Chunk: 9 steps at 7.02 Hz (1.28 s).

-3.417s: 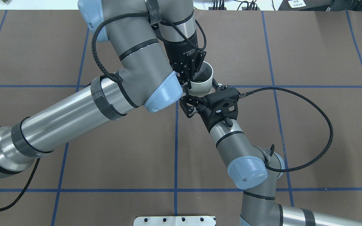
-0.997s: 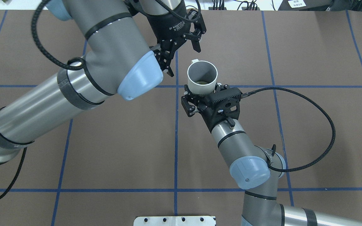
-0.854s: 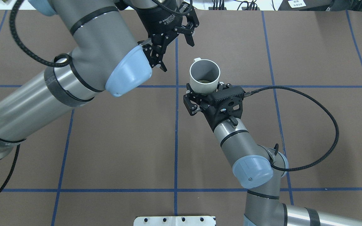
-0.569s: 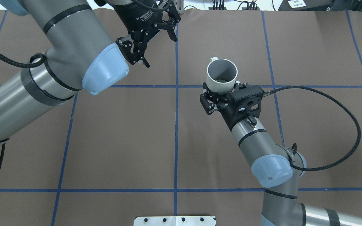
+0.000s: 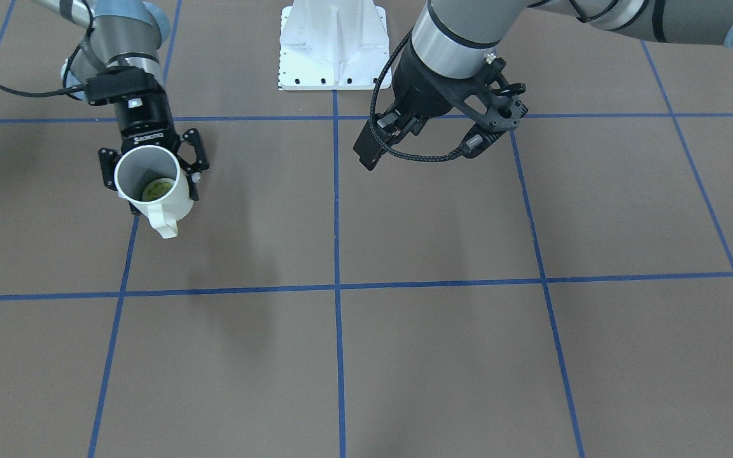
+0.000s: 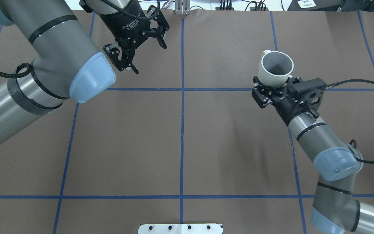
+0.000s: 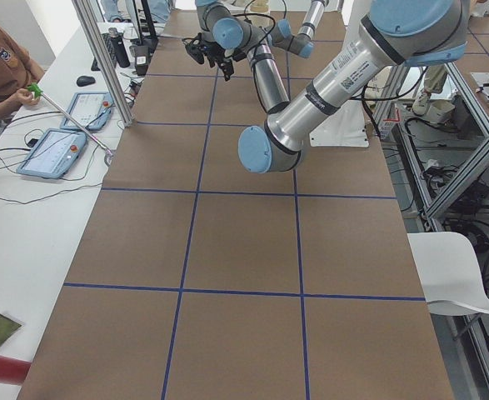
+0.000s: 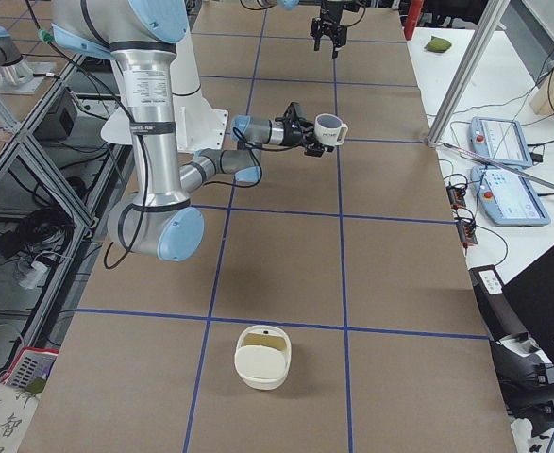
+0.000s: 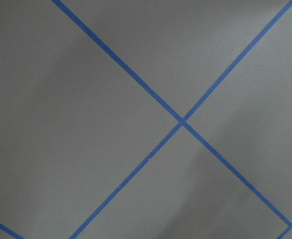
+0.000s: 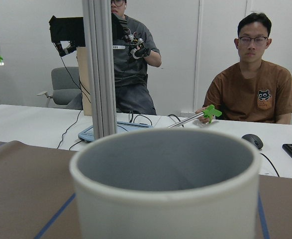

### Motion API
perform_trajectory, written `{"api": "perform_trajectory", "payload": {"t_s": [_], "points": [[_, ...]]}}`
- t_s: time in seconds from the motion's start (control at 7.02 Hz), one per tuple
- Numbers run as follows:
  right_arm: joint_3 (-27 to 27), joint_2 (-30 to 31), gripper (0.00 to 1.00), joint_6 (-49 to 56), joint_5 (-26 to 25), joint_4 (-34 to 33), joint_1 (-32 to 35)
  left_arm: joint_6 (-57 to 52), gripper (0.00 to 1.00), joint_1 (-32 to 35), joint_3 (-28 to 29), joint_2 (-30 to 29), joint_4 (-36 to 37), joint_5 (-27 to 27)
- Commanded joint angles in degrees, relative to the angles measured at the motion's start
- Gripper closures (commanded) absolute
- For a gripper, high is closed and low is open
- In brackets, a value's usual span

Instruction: Left arm hands cup to right arm to dump lemon

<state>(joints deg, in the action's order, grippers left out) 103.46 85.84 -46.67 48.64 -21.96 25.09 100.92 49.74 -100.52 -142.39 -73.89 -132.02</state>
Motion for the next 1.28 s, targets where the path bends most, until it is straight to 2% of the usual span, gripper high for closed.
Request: {"api": "perform_trajectory", "payload": {"t_s": [0.0, 0.14, 0.28, 0.57, 0.85, 1.0, 1.14], "points": [[-0.2, 7.7, 0.78, -0.3, 5.0, 8.1, 4.1, -0.1, 0.00, -0.4, 0.1, 0.4, 0.0, 0.7], [-0.2, 11.7, 0.82, -3.5, 5.1, 10.8, 4.6, -0.1, 0.00, -0.4, 0.0, 0.7, 0.0, 0.8], [-0.4, 15.6, 0.82, -5.3, 5.1, 16.1, 4.7, -0.1, 0.00, -0.3, 0.1, 0.7, 0.1, 0.9], [-2.6, 23.2, 0.78, -18.5, 5.5, 28.5, 4.8, -0.1, 0.00, -0.5, 0.1, 0.8, 0.1, 1.1], [-10.2, 26.7, 0.80, -20.4, 5.7, 40.9, 5.2, 0.0, 0.00, -0.5, 0.0, 0.7, 0.1, 1.1], [-18.4, 26.8, 0.82, -21.6, 5.7, 48.8, 5.9, 0.0, 0.00, -0.6, 0.0, 0.8, 0.1, 1.2], [-23.2, 26.8, 0.84, -21.7, 5.7, 51.9, 6.9, 0.0, 0.00, -0.6, 0.1, 0.8, 0.1, 1.2]]}}
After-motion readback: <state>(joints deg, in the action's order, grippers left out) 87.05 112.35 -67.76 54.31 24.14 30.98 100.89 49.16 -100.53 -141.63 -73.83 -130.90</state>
